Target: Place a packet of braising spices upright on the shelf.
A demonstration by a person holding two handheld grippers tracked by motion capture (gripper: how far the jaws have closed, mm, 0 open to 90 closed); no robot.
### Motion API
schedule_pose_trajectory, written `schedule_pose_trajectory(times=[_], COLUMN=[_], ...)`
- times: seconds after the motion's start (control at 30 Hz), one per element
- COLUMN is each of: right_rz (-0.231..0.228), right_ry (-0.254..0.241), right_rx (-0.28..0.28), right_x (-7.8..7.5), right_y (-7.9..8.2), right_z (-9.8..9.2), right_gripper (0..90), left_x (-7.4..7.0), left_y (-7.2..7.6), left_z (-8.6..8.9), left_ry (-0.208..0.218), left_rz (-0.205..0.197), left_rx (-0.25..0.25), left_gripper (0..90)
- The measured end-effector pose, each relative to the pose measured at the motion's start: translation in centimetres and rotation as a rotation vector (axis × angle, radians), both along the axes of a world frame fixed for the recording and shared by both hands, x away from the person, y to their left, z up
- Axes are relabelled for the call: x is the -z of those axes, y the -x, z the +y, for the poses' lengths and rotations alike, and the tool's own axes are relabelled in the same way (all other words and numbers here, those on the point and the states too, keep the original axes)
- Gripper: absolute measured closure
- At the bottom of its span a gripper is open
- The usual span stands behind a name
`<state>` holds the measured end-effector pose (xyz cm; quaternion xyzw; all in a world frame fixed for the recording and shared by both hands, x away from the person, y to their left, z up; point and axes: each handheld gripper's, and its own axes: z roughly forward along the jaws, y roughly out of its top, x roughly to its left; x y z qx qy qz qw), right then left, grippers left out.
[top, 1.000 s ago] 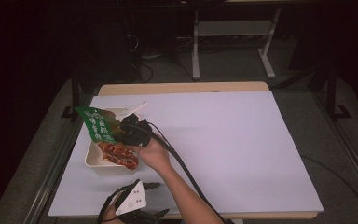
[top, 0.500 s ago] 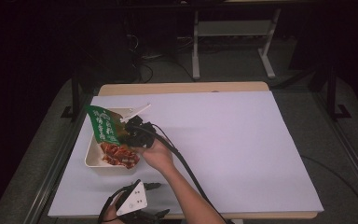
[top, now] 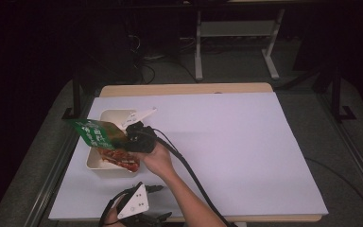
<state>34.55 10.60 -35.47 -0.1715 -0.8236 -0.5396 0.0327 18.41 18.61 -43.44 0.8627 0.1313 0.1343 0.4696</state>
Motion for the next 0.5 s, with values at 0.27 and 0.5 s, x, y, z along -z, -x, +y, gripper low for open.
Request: schedule_pose_trajectory(times=[0.27, 0.5], right_rz=[0.049, 0.057], right_ry=[-0.110, -0.077], right_rx=[0.003, 0.042], right_x=[0.4, 1.0], right_y=[-0.3, -0.6], right_z=[-0.5, -0.7], right_gripper=[89.3, 87.5], left_x=[0.0, 0.0], left_y=[0.0, 0.0], left_z=[0.0, -0.1], left_ry=[-0.001, -0.011], left_rz=[0.001, -0.002], left_rx=[0.002, 0.008], left_gripper=[21.8, 21.8])
